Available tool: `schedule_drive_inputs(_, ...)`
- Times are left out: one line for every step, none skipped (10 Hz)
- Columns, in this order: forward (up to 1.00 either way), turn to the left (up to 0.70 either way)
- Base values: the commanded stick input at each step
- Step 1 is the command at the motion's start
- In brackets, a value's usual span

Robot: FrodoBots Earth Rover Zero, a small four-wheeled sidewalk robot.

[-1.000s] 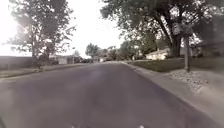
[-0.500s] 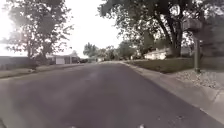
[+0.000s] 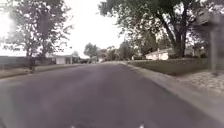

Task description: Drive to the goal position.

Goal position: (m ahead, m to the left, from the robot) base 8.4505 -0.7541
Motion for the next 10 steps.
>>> schedule_drive_inputs(1.00, -0.02)
schedule_drive_inputs(1.00, -0.08)
schedule_drive_inputs(1.00, -0.13)
schedule_drive_inputs(1.00, -0.19)
schedule_drive_inputs(1.00, -0.25)
schedule_drive_inputs(1.00, -0.31)
schedule_drive_inputs(1.00, -0.33)
schedule_drive_inputs(1.00, -0.15)
schedule_drive_inputs(1.00, -0.01)
schedule_drive_inputs(1.00, -0.01)
